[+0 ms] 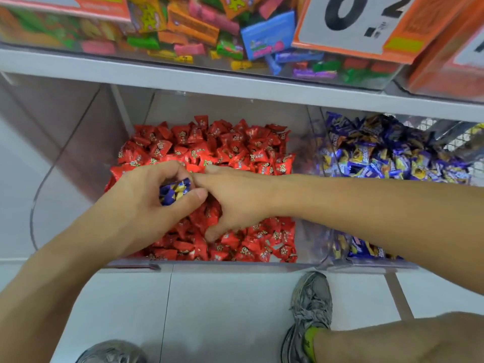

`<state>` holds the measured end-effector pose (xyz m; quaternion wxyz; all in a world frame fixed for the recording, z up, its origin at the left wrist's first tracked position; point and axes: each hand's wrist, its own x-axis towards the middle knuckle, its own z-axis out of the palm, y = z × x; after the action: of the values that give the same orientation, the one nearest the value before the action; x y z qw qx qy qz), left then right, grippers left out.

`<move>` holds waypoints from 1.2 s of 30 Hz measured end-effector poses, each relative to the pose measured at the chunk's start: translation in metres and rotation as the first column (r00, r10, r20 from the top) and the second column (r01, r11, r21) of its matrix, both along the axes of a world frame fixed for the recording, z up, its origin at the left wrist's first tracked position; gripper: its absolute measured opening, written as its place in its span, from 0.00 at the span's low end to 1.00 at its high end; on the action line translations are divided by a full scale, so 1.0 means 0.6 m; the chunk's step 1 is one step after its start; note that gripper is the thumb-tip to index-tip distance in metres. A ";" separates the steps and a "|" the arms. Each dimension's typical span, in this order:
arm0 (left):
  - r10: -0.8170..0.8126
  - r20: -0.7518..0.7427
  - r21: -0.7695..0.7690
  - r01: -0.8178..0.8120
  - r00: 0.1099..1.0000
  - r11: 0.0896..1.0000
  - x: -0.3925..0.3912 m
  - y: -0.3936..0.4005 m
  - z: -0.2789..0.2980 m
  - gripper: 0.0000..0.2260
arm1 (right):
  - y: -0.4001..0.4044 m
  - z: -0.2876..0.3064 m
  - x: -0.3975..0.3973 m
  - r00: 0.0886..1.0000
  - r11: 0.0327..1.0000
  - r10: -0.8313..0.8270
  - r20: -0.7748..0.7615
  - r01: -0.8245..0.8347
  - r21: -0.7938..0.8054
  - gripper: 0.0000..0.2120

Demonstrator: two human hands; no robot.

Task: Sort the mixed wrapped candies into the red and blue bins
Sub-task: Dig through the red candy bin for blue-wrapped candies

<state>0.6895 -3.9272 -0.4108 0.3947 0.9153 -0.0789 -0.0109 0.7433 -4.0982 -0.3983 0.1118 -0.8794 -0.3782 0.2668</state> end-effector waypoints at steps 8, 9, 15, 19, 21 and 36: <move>0.033 -0.022 0.008 -0.033 0.999 0.999 -0.006 0.006 0.009 0.18 | -0.068 0.046 0.043 0.944 0.979 -0.168 0.284 0.195 -0.068 0.29; 0.043 -0.025 -0.006 -0.043 0.999 0.999 -0.006 0.001 0.011 0.19 | -0.069 0.033 0.042 0.928 0.952 -0.220 0.300 0.271 -0.142 0.32; 0.097 -0.185 -0.343 -0.157 0.978 0.926 0.006 -0.033 0.000 0.21 | -0.042 -0.014 -0.045 0.912 0.876 -0.382 0.150 0.409 -0.256 0.28; -0.036 -0.298 -0.436 -0.102 0.954 0.894 -0.007 -0.071 0.000 0.17 | -0.065 -0.007 -0.104 0.799 0.780 -0.593 0.099 0.539 0.319 0.24; -0.146 -0.342 -0.555 -0.075 0.928 0.829 -0.022 -0.102 0.010 0.18 | -0.079 0.003 -0.135 0.795 0.656 -0.607 -0.013 0.510 0.557 0.22; -0.114 0.009 -0.294 0.111 0.993 0.949 0.048 -0.433 0.065 0.14 | -0.355 0.006 -0.108 0.467 0.317 -0.879 0.094 0.427 0.847 0.20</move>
<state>0.7185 -4.1870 -0.3716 0.5254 0.8405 -0.1301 -0.0251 0.6785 -4.3114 -0.3950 0.4393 -0.8626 -0.0468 -0.2466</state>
